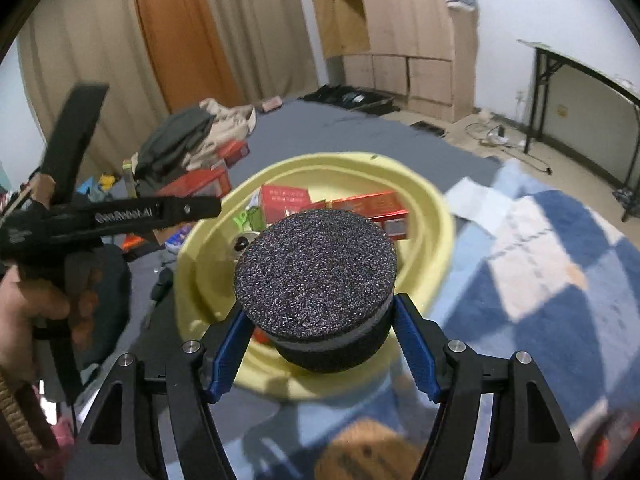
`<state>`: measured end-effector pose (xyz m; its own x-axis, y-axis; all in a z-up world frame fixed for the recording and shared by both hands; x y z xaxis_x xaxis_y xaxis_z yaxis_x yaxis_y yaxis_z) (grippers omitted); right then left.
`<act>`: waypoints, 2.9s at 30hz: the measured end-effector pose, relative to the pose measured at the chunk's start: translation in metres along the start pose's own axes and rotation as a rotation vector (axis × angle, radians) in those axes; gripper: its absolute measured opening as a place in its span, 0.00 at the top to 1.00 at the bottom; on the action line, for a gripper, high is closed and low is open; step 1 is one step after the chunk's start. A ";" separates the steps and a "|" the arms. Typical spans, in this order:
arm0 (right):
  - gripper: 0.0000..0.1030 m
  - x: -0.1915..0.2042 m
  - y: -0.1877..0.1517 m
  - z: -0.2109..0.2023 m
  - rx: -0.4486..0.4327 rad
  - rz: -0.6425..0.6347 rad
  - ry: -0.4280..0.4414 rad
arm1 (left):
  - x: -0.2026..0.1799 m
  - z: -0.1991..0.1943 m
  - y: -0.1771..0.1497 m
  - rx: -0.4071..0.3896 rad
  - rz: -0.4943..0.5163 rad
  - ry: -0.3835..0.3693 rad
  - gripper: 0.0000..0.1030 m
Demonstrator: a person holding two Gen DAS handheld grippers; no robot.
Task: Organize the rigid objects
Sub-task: 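Carry the pack and black puck to the yellow tray and release both, then withdraw both tools from the tray back over the rug, then grasp the red lighter lying on the black puck with the left gripper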
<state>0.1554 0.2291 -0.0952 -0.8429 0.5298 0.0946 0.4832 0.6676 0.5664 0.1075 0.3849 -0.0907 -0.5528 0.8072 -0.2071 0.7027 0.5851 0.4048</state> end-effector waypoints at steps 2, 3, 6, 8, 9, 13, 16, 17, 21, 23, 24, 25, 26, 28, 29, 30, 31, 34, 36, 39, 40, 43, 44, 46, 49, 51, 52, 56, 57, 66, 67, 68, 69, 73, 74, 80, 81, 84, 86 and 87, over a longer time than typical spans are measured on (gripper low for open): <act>0.33 -0.001 0.012 0.017 0.004 -0.028 -0.012 | 0.000 0.010 -0.001 0.006 -0.018 -0.007 0.42; 0.33 -0.002 0.019 0.025 0.004 -0.041 -0.021 | 0.001 0.018 -0.002 0.020 -0.020 -0.005 0.42; 0.33 -0.006 0.033 0.044 0.010 -0.050 -0.021 | 0.004 0.036 -0.003 0.062 -0.026 0.005 0.42; 0.33 -0.005 0.032 0.055 0.012 -0.037 -0.019 | 0.004 0.039 -0.003 0.058 -0.029 0.010 0.42; 0.33 -0.004 0.031 0.058 0.009 -0.038 -0.021 | 0.005 0.039 -0.002 0.056 -0.032 0.008 0.44; 0.32 0.006 0.024 0.070 0.016 -0.056 -0.030 | 0.006 0.039 -0.002 0.054 -0.036 0.008 0.43; 0.29 0.007 0.022 0.067 0.025 -0.046 -0.017 | 0.004 0.036 -0.002 0.047 -0.034 0.008 0.35; 0.20 0.007 0.020 0.064 0.021 -0.041 -0.012 | 0.002 0.033 -0.001 0.039 -0.037 -0.002 0.25; 0.03 0.009 0.009 0.032 -0.004 -0.032 0.000 | -0.015 0.002 0.000 -0.044 -0.022 -0.005 0.00; 0.01 0.006 -0.005 0.006 -0.015 -0.018 -0.002 | -0.031 -0.017 -0.001 -0.075 0.011 -0.007 0.00; 0.00 0.005 -0.012 -0.007 -0.028 -0.007 0.000 | -0.044 -0.029 -0.004 -0.082 0.032 -0.018 0.00; 0.00 0.002 -0.022 -0.025 -0.042 0.012 -0.003 | -0.053 -0.037 -0.007 -0.085 0.050 -0.034 0.00; 0.00 -0.002 -0.032 -0.039 -0.053 0.031 -0.011 | -0.065 -0.046 -0.010 -0.088 0.074 -0.052 0.00; 0.00 -0.012 -0.057 -0.074 -0.082 0.081 -0.032 | -0.091 -0.064 -0.021 -0.091 0.126 -0.083 0.00; 0.00 -0.018 -0.070 -0.091 -0.094 0.101 -0.045 | -0.103 -0.071 -0.027 -0.092 0.152 -0.098 0.00; 0.00 -0.023 -0.084 -0.109 -0.109 0.120 -0.063 | -0.116 -0.079 -0.034 -0.090 0.182 -0.108 0.00; 0.00 -0.030 -0.101 -0.128 -0.122 0.136 -0.093 | -0.130 -0.087 -0.042 -0.092 0.215 -0.116 0.00; 0.00 -0.045 -0.145 -0.177 -0.151 0.165 -0.171 | -0.160 -0.103 -0.068 -0.087 0.261 -0.137 0.00; 0.00 -0.056 -0.173 -0.205 -0.151 0.193 -0.222 | -0.173 -0.110 -0.088 -0.060 0.247 -0.192 0.00; 0.00 -0.068 -0.213 -0.247 -0.155 0.227 -0.285 | -0.191 -0.113 -0.128 -0.017 0.232 -0.243 0.00; 0.00 -0.070 -0.223 -0.255 -0.155 0.233 -0.298 | -0.198 -0.112 -0.138 -0.002 0.254 -0.230 0.00; 0.00 -0.070 -0.260 -0.280 -0.158 0.247 -0.346 | -0.219 -0.109 -0.163 0.013 0.368 -0.158 0.00; 0.00 -0.072 -0.271 -0.284 -0.159 0.257 -0.356 | -0.223 -0.109 -0.170 0.013 0.391 -0.145 0.00; 0.00 -0.070 -0.290 -0.285 -0.175 0.294 -0.366 | -0.227 -0.109 -0.181 0.017 0.413 -0.143 0.00; 0.00 -0.069 -0.294 -0.280 -0.187 0.355 -0.348 | -0.230 -0.109 -0.194 0.034 0.388 -0.167 0.00; 0.00 -0.069 -0.287 -0.282 -0.209 0.347 -0.350 | -0.231 -0.109 -0.201 0.033 0.384 -0.167 0.00; 0.00 -0.070 -0.284 -0.281 -0.222 0.342 -0.343 | -0.232 -0.110 -0.204 0.032 0.387 -0.164 0.00; 0.00 -0.067 -0.290 -0.268 -0.205 0.314 -0.337 | -0.234 -0.114 -0.210 0.024 0.395 -0.169 0.00; 0.00 -0.067 -0.290 -0.262 -0.186 0.305 -0.343 | -0.235 -0.115 -0.210 0.020 0.395 -0.170 0.00; 0.00 -0.069 -0.278 -0.248 -0.171 0.252 -0.344 | -0.239 -0.109 -0.206 0.035 0.373 -0.207 0.00; 0.00 -0.071 -0.277 -0.243 -0.164 0.248 -0.341 | -0.240 -0.109 -0.205 0.037 0.369 -0.216 0.00; 0.00 -0.073 -0.275 -0.238 -0.155 0.246 -0.339 | -0.241 -0.108 -0.204 0.040 0.365 -0.225 0.00; 0.00 -0.076 -0.273 -0.231 -0.142 0.242 -0.338 | -0.242 -0.107 -0.202 0.046 0.359 -0.234 0.00; 0.00 -0.089 -0.267 -0.211 -0.111 0.230 -0.333 | -0.257 -0.093 -0.193 0.139 0.356 -0.284 0.00; 0.00 -0.092 -0.265 -0.206 -0.107 0.227 -0.333 | -0.261 -0.089 -0.190 0.161 0.361 -0.291 0.00; 0.00 -0.112 -0.249 -0.172 -0.106 0.197 -0.315 | -0.307 -0.090 -0.160 0.140 0.589 -0.311 0.00; 0.00 -0.117 -0.245 -0.166 -0.108 0.193 -0.311 | -0.313 -0.088 -0.157 0.131 0.639 -0.303 0.00; 0.00 -0.128 -0.234 -0.153 -0.126 0.170 -0.314 | -0.326 -0.068 -0.146 0.148 0.738 -0.307 0.02; 0.00 -0.141 -0.222 -0.142 -0.144 0.157 -0.308 | -0.333 -0.054 -0.138 0.157 0.769 -0.348 0.06; 0.00 -0.144 -0.219 -0.137 -0.143 0.154 -0.305 | -0.335 -0.051 -0.135 0.149 0.778 -0.356 0.13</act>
<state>0.1393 -0.0647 -0.1209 -0.6429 0.7644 -0.0488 0.5427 0.4995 0.6753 0.1751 0.0315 -0.0308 0.2650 0.9440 -0.1965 0.8880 -0.1595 0.4313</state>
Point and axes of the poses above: each gripper's, at about its wrist camera, not at the fingertips, and z roughly the way its jaws point, x to its left, y to its top, the point moved 4 cm from there along z, roughly the way its jaws point, and after that the axes turned 13 degrees about x, right-handed, at the moved point
